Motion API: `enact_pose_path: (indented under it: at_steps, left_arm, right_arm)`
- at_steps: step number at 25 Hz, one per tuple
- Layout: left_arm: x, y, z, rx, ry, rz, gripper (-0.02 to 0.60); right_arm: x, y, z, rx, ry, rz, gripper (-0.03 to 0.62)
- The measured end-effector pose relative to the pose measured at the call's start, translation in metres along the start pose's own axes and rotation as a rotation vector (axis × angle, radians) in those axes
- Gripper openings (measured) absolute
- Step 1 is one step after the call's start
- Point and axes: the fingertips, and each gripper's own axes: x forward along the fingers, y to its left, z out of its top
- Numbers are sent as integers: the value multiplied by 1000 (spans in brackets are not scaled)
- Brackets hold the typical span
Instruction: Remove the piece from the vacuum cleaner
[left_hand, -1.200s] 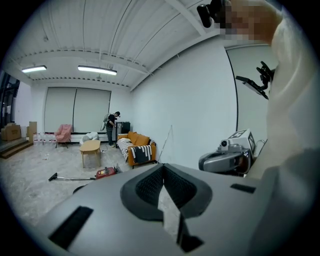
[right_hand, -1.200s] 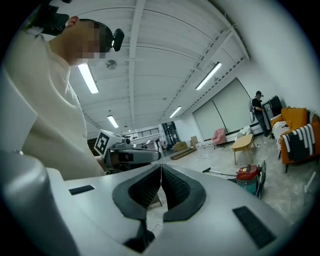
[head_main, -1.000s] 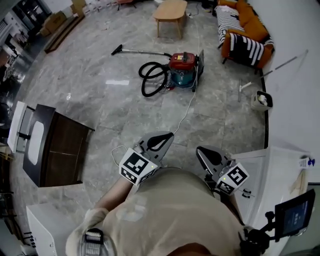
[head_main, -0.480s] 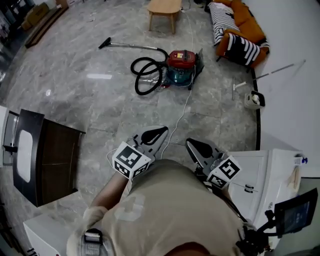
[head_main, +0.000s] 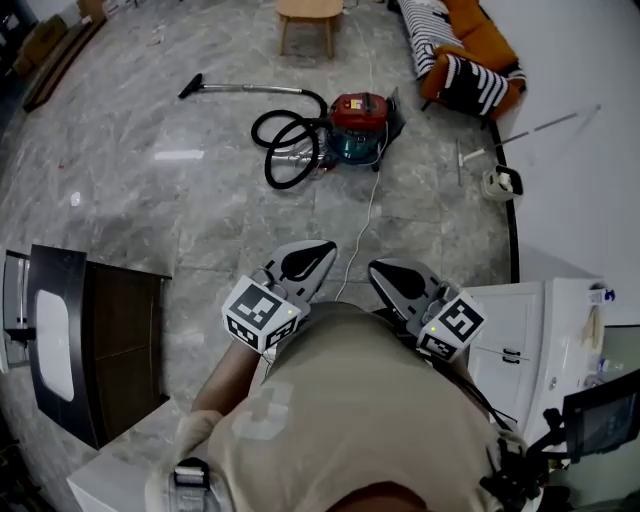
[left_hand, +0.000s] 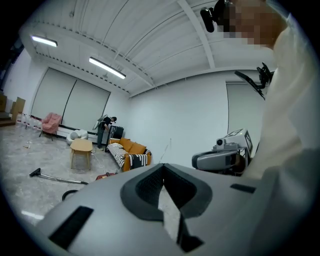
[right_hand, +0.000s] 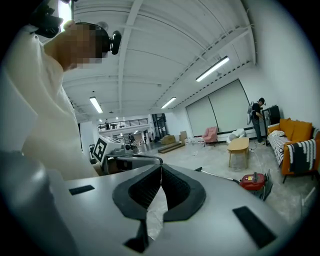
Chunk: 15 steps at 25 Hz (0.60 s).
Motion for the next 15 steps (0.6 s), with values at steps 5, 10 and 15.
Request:
enact_pose_path:
  at_steps: [5, 10, 15]
  left_arm:
    - [-20, 22, -2, -14, -16, 16, 5]
    - [-30, 40, -8, -48, -17, 52, 5]
    - [-29, 46, -14, -72, -11, 65, 5]
  right_arm:
    - [29, 14, 0, -60, 70, 36, 3]
    - [39, 15, -2, -52, 96, 31, 2]
    - [42, 14, -6, -54, 120, 34, 3]
